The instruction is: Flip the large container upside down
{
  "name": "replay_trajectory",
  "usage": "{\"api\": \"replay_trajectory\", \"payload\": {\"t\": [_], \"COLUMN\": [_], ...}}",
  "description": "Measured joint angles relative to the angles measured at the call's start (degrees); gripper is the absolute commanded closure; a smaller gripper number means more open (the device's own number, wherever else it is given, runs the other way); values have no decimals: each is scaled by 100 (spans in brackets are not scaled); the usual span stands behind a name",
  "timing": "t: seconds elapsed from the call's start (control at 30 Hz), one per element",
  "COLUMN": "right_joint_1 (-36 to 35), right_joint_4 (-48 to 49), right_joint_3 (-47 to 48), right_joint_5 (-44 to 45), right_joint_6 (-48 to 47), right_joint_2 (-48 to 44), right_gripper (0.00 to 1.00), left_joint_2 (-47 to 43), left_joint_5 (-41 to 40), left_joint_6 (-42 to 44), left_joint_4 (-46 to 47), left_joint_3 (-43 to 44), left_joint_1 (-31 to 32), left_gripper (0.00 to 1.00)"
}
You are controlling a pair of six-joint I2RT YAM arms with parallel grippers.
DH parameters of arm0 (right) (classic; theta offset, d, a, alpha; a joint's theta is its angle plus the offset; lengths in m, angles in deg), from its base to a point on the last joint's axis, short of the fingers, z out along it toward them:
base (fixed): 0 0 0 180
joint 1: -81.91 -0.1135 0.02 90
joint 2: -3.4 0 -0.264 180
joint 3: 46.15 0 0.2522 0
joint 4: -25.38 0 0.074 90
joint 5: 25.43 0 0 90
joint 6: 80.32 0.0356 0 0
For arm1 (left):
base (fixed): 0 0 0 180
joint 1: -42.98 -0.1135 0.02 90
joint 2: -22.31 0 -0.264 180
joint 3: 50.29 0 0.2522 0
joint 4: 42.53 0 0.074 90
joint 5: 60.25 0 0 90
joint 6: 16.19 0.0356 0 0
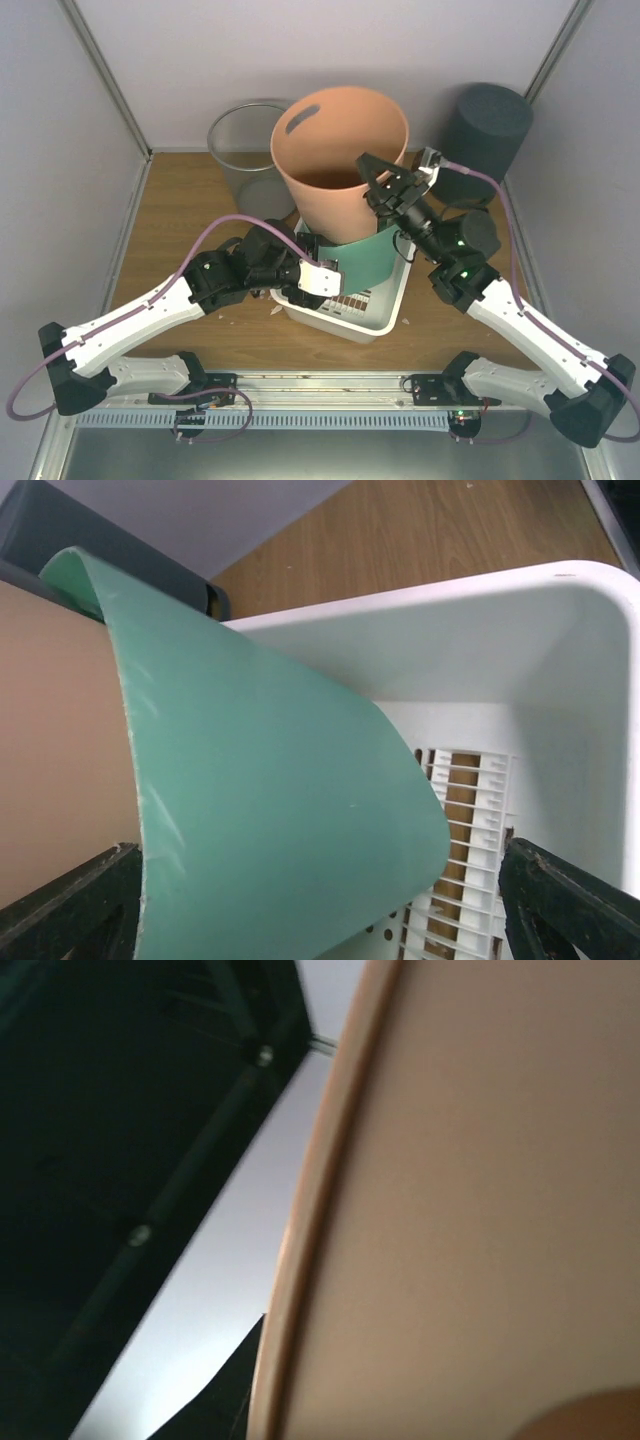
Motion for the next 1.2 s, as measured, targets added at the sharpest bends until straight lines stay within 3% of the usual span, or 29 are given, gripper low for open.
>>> {"api": "replay_trajectory", "payload": {"t": [0.17, 0.4, 0.67, 0.9, 1.2], "right_joint_1": [0, 2, 2, 2, 2], "right_joint_4": [457, 39, -1266, -2647, -3849], "right_joint_3": [446, 1384, 2966, 4098, 4612], "right_joint_5": [2, -140, -116, 450, 1631], "right_joint_6": [-107, -752, -2120, -3585, -5125], "right_joint_2": [0, 210, 328, 326, 310], "right_gripper": [99, 99, 99, 99, 99], "left_joint_2": [66, 297, 527, 603, 608], "left_joint_5": [-44, -170, -354, -407, -579], "left_joint_6": [2, 2, -44, -52, -44], "left_joint_4": [57, -31, -59, -76, -83], "left_joint_3": [9, 461, 1373, 1613, 1641], "left_joint_1": [0, 4, 15, 26, 28], "left_gripper": [5, 5, 4, 4, 4]}}
